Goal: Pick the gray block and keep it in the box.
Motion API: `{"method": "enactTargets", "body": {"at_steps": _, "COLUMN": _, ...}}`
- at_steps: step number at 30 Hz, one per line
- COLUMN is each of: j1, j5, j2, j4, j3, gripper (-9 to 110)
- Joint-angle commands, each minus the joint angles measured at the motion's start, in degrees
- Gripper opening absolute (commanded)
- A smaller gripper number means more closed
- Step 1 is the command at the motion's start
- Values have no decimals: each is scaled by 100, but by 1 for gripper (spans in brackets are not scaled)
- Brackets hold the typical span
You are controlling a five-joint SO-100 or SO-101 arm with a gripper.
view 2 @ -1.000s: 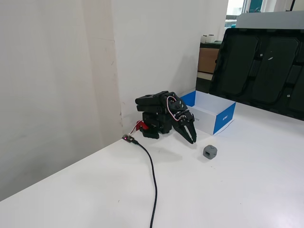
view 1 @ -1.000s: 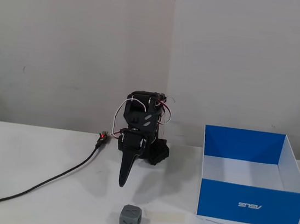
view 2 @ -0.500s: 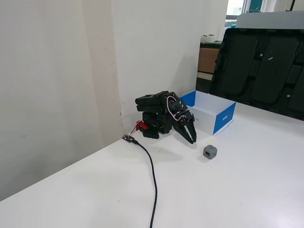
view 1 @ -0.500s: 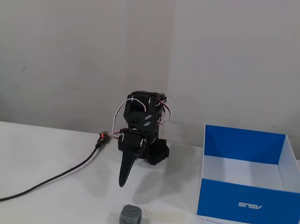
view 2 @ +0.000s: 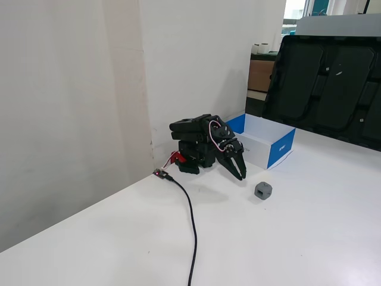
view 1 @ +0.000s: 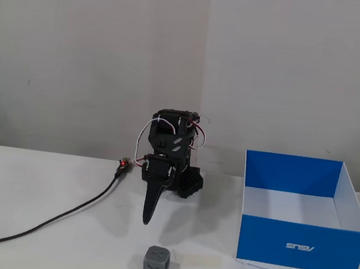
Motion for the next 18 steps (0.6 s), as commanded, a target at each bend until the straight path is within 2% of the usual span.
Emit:
{"method": "enactTargets", "body": {"at_steps": 1, "j1": 0, "j5": 53, "j2": 677, "j4": 18, "j3": -62, "gripper": 0}}
{"method": "enactTargets", "body": {"at_steps": 18, "j1": -237, "j5": 132, "j2": 650, "j4": 114, "j3": -571, "gripper": 0}}
